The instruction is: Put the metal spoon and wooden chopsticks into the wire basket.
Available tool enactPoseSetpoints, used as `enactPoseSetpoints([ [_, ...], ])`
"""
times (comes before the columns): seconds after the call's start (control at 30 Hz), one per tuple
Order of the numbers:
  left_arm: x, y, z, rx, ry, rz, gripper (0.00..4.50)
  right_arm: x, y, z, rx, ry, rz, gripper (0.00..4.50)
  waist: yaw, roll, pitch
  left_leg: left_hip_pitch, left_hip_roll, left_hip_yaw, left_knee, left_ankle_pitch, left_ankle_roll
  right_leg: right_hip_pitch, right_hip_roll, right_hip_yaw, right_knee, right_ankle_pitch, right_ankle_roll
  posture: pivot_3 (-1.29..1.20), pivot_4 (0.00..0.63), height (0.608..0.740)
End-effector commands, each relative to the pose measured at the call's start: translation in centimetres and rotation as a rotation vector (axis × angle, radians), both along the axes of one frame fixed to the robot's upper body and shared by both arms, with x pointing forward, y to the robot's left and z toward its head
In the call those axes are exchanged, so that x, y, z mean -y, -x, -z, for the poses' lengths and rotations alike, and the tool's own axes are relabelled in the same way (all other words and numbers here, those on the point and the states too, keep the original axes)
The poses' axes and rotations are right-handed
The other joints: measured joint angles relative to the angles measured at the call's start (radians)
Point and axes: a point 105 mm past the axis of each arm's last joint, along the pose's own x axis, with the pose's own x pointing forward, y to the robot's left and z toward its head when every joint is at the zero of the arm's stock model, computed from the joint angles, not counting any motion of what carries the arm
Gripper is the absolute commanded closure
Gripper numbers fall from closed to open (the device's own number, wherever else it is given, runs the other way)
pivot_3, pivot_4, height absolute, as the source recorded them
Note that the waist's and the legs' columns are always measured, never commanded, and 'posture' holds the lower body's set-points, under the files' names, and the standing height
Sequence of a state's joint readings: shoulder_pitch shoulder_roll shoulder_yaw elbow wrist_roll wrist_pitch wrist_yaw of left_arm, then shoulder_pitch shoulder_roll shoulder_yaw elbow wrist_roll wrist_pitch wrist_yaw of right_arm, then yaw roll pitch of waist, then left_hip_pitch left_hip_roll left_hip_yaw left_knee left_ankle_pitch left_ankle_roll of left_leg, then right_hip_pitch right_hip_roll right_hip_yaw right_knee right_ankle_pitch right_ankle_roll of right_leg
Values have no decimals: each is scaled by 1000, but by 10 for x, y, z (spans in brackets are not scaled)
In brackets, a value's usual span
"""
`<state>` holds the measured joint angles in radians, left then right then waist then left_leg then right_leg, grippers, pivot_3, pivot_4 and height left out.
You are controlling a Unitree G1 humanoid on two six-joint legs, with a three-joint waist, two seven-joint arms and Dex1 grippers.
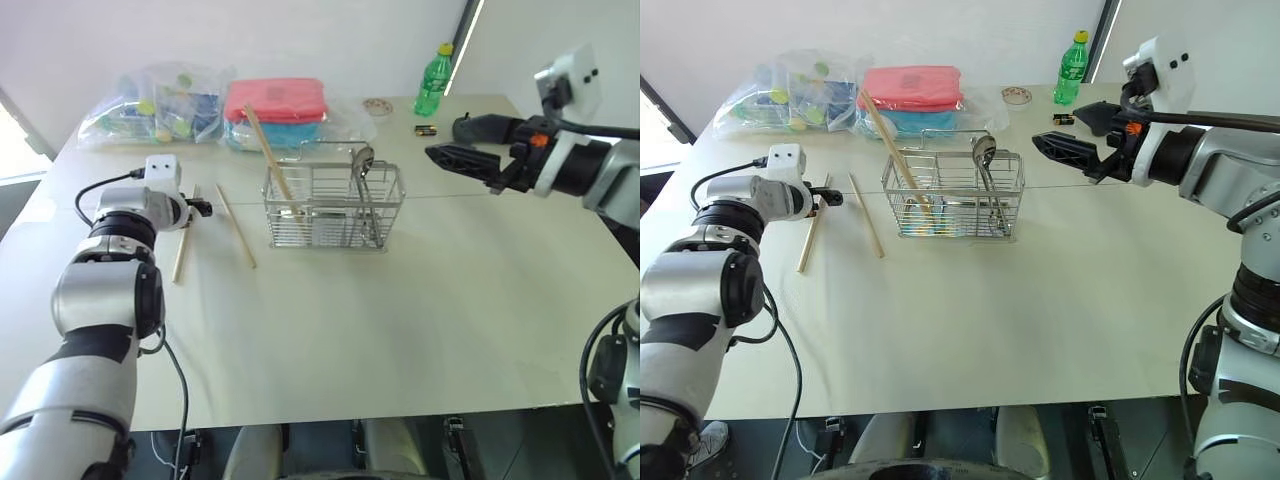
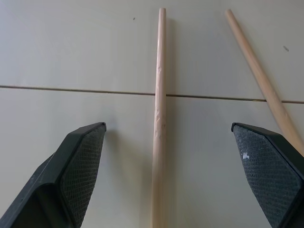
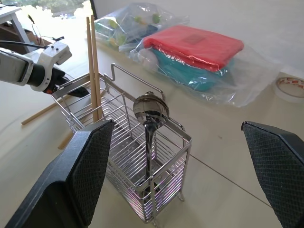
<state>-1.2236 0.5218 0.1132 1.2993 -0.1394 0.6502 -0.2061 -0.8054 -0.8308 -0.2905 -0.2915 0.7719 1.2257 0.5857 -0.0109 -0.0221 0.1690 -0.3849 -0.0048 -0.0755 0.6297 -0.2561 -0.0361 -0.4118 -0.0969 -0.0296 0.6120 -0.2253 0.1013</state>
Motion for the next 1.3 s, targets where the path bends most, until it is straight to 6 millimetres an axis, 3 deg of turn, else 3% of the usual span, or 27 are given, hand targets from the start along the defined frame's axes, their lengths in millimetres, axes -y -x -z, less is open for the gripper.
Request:
enactPoseSetpoints([
  [0.03,-2,3,3,-23,2,-14,0,-1,4,-19,73,-8,-8,90,0,0,0,0,0,0,0,0,0,0,0,0,0,0,0,0,150,708],
  [0.17,-2,4,7,-32,21,-30,1341,-2,4,-19,74,-12,-7,0,0,0,0,1,0,0,0,0,0,0,0,0,0,0,0,0,150,708],
  [0.37,-1,4,6,-35,42,-47,4453,-2,3,-18,72,-2,-8,0,2,0,0,2,0,0,0,0,0,2,0,0,1,0,0,0,150,708],
  [0.63,0,4,5,-33,55,-48,4453,-2,4,-14,61,7,-12,0,2,0,0,2,0,0,0,0,0,2,0,0,1,0,0,0,150,708],
  [0.73,-1,-1,-6,20,78,-60,4453,-1,6,-11,48,15,-15,0,2,0,0,2,0,0,0,0,0,2,0,0,1,0,0,0,150,708],
  [0.9,1,-25,-72,341,59,-15,4453,4,14,-3,22,54,-24,0,3,-1,0,1,0,0,0,1,-1,2,0,0,0,0,0,0,150,708],
  [1.03,14,-30,-158,734,112,62,4453,7,16,0,12,59,-16,0,2,-1,0,1,0,0,0,1,-2,1,0,0,0,0,0,0,150,708],
  [1.13,36,-12,-221,1034,196,174,4453,9,18,5,2,72,-9,0,2,-1,0,0,0,0,0,1,-3,1,-1,0,-1,0,0,0,150,708],
  [1.3,81,31,-284,1295,216,382,4453,12,18,9,-14,66,0,0,2,-1,0,-1,0,1,0,1,-3,1,-1,0,-2,1,1,0,150,708],
])
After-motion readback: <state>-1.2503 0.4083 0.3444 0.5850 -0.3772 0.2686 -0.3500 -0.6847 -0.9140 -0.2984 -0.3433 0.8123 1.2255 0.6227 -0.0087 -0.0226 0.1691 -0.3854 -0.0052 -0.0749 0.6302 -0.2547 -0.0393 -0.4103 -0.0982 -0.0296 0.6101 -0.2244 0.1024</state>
